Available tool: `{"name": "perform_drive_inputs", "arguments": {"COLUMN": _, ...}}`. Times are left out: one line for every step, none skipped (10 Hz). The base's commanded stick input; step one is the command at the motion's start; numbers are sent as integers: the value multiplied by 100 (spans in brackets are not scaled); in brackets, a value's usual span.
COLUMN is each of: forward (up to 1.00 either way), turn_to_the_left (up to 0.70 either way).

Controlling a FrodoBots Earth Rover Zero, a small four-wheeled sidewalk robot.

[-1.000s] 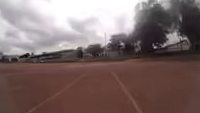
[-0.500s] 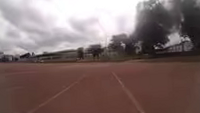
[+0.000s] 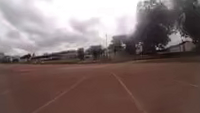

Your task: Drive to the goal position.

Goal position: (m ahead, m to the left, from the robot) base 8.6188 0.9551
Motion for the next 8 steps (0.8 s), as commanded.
{"name": "perform_drive_inputs", "arguments": {"forward": 70, "turn_to_the_left": 0}}
{"name": "perform_drive_inputs", "arguments": {"forward": 70, "turn_to_the_left": 0}}
{"name": "perform_drive_inputs", "arguments": {"forward": 70, "turn_to_the_left": 0}}
{"name": "perform_drive_inputs", "arguments": {"forward": 70, "turn_to_the_left": 0}}
{"name": "perform_drive_inputs", "arguments": {"forward": 70, "turn_to_the_left": 0}}
{"name": "perform_drive_inputs", "arguments": {"forward": 70, "turn_to_the_left": 0}}
{"name": "perform_drive_inputs", "arguments": {"forward": 70, "turn_to_the_left": 0}}
{"name": "perform_drive_inputs", "arguments": {"forward": 70, "turn_to_the_left": 0}}
